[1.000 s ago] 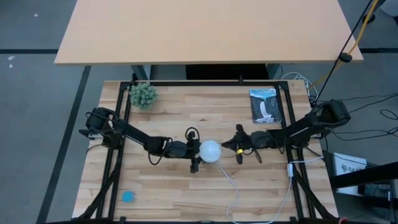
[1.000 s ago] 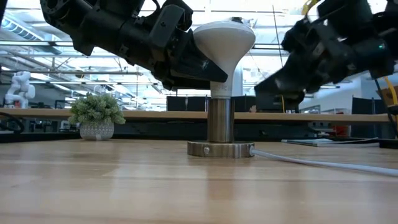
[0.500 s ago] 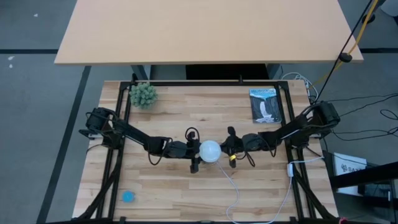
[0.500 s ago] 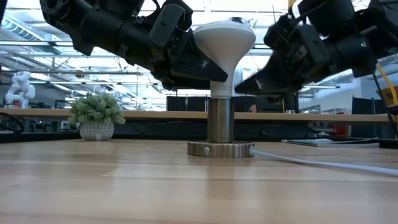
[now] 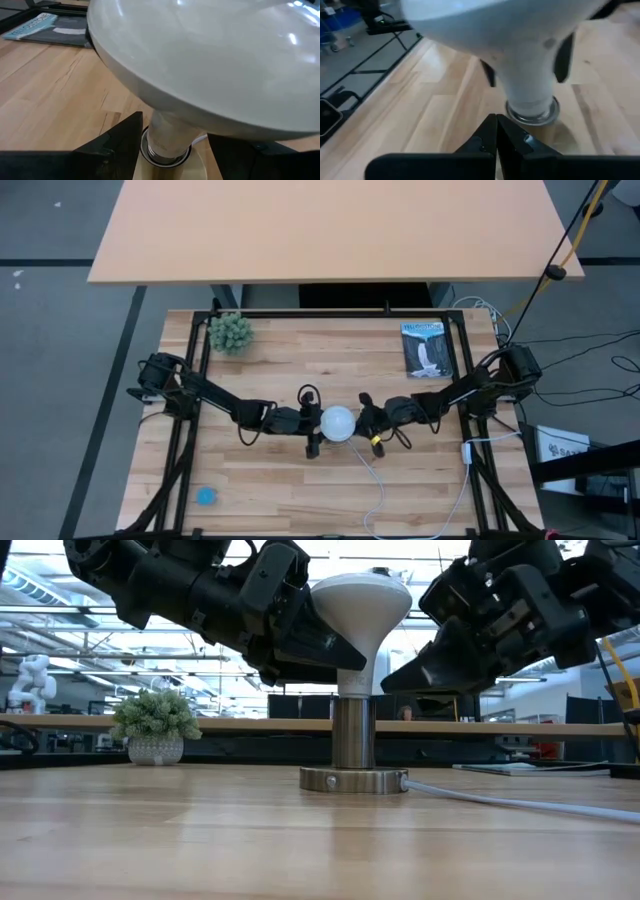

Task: Screw lightbulb
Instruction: Insert the white lightbulb into the desk lamp

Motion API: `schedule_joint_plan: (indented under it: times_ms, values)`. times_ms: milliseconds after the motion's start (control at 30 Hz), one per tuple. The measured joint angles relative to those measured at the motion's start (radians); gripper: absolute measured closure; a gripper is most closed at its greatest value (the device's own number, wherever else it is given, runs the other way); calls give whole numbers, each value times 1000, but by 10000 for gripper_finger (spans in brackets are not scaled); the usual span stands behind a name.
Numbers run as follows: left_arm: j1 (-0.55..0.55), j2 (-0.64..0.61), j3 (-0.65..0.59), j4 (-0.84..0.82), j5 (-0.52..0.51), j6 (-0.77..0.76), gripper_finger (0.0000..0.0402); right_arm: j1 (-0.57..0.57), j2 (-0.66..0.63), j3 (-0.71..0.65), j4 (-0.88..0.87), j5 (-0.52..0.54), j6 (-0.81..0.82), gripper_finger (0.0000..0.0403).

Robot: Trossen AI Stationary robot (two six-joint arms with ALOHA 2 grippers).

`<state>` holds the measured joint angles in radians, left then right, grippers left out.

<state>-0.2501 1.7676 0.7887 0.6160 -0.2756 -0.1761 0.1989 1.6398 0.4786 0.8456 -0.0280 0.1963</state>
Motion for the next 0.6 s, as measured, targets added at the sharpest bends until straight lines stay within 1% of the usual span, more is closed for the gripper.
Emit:
schedule_joint_plan:
  times_ms: [67,167,267,333,533,600]
  values:
    - [0,0,0,1,0,0,181,-1,0,0,-14,28,21,403]
    - [-2,0,0,7,0,-2,181,-3,0,0,-23,132,61,403]
    - [-8,0,0,7,0,-2,181,-3,0,0,-5,193,61,403]
    - [-8,0,0,7,0,-1,181,-3,-1,0,31,186,48,403]
    - [-8,0,0,14,0,1,181,-3,-2,-1,34,61,54,403]
    - [-11,0,0,21,0,2,181,-2,-2,-1,34,40,66,403]
